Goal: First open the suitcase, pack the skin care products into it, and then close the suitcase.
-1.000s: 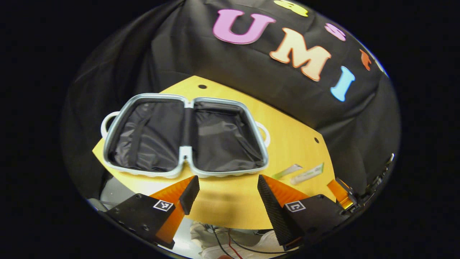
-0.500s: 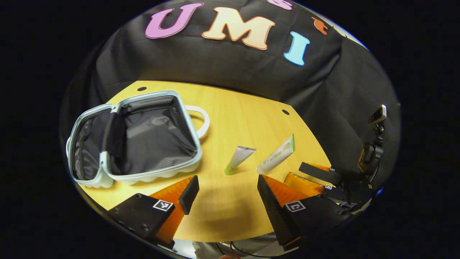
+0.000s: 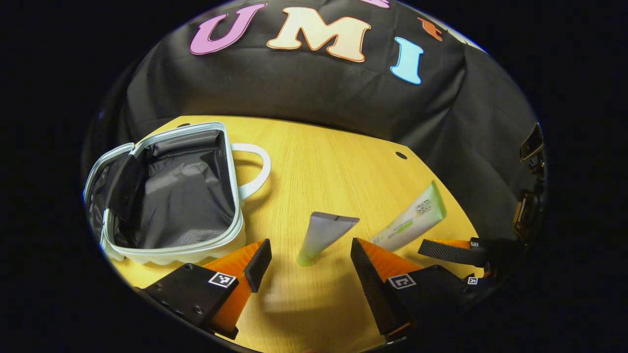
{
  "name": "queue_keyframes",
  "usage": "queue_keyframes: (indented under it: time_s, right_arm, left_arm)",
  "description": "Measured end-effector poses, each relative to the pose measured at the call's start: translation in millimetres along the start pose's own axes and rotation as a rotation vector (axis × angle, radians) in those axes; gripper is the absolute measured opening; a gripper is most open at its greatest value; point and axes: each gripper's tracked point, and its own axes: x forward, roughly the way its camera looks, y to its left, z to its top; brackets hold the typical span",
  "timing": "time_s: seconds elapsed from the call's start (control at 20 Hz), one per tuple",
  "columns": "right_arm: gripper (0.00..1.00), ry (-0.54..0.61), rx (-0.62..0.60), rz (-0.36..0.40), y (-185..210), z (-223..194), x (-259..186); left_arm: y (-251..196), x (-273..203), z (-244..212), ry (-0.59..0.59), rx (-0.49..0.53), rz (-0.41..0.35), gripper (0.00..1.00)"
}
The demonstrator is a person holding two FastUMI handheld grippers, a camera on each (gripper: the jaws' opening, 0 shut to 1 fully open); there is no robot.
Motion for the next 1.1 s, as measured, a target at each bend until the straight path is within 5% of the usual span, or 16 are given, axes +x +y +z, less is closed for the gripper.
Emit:
queue_keyframes:
  time_s: [0.25, 0.5, 0.6, 1.0, 1.05, 1.1]
  right_arm:
    - [0.94, 0.007, -0.052, 0.014, -2, -5, 20]
    - [0.98, -0.008, -0.032, 0.016, -1, 1, 34]
    - [0.98, -0.012, -0.036, 0.016, -1, 2, 38]
    - [0.98, -0.034, -0.06, 0.023, 3, 2, 56]
    - [0.89, -0.039, -0.069, 0.022, 4, 3, 60]
    - [0.91, -0.046, -0.076, 0.021, 5, 3, 63]
  left_arm:
    - [1, 29, -3, -0.004, -0.004, -0.004, 0.94]
    - [-1, 41, 0, -0.02, -0.008, 0.001, 0.6]
    - [2, 45, -5, -0.004, 0.006, 0.019, 0.27]
    - [-1, 35, 8, -0.051, -0.029, 0.017, 0.11]
    - [0, 31, 12, -0.061, -0.043, 0.019, 0.11]
    - [1, 26, 17, -0.071, -0.059, 0.022, 0.11]
